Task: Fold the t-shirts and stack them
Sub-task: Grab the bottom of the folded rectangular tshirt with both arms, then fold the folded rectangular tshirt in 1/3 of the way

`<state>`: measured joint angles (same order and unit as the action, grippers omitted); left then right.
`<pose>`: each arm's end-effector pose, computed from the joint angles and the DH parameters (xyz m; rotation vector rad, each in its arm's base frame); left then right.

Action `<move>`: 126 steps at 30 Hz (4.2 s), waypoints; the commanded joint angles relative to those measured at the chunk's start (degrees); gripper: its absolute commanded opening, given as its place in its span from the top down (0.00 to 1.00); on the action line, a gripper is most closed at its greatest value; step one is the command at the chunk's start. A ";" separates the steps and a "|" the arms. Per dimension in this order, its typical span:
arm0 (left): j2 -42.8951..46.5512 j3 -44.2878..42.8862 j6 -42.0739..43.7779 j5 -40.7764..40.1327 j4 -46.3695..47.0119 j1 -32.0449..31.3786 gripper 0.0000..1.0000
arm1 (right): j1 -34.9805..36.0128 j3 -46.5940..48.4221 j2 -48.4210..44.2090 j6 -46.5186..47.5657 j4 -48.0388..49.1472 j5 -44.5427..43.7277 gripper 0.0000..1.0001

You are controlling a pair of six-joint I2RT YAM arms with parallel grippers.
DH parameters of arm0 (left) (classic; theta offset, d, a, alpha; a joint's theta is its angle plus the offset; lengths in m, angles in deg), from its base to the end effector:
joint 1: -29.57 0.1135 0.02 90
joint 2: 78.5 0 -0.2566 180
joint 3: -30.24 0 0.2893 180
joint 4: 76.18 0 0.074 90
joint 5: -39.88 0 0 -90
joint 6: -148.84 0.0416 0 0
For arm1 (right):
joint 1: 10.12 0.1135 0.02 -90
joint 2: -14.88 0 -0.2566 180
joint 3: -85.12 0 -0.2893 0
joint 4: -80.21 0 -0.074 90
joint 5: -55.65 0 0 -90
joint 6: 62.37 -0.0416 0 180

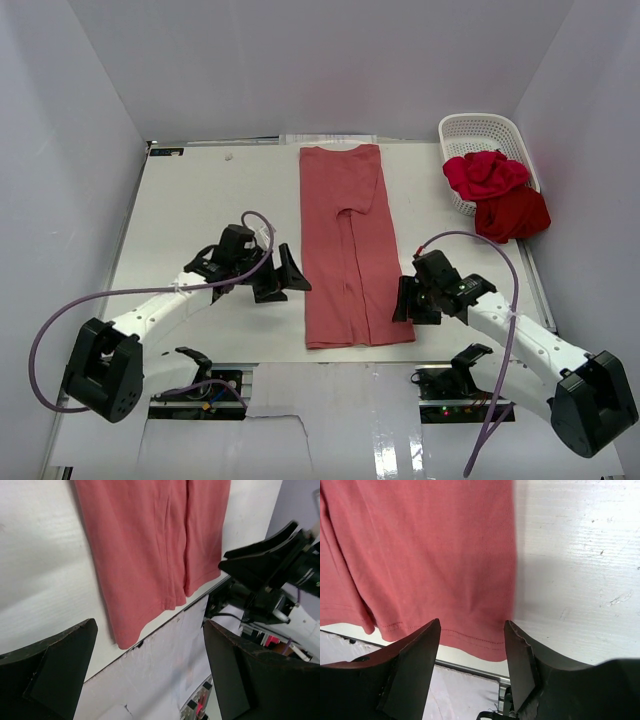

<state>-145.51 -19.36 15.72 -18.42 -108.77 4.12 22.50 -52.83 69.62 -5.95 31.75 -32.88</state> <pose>0.2309 -0.1341 0.1794 -0.1354 2.6411 -1.1564 0.1762 0.1140 0.1582 0.0137 2.7043 0.4089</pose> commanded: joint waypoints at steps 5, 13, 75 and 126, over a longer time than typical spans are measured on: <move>-3.22 6.77 -7.59 -4.98 7.34 -10.48 0.02 | -0.28 -0.47 2.65 0.54 -2.44 0.54 0.42; -3.57 9.94 -10.32 -8.76 9.90 -15.15 0.02 | -0.37 -1.70 -1.04 -2.27 -4.82 -0.51 0.50; -6.82 17.59 -16.30 -16.59 13.24 -24.38 0.95 | -0.37 -4.60 2.56 -2.01 1.07 2.65 0.92; -7.34 -5.52 -6.46 -3.75 3.22 -7.69 1.00 | 2.11 22.64 14.60 5.71 -2.80 0.63 0.92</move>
<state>-150.75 -21.30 6.28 -22.20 -105.12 -5.26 26.35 -33.35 83.11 -3.02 29.30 -31.00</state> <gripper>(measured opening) 0.087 0.087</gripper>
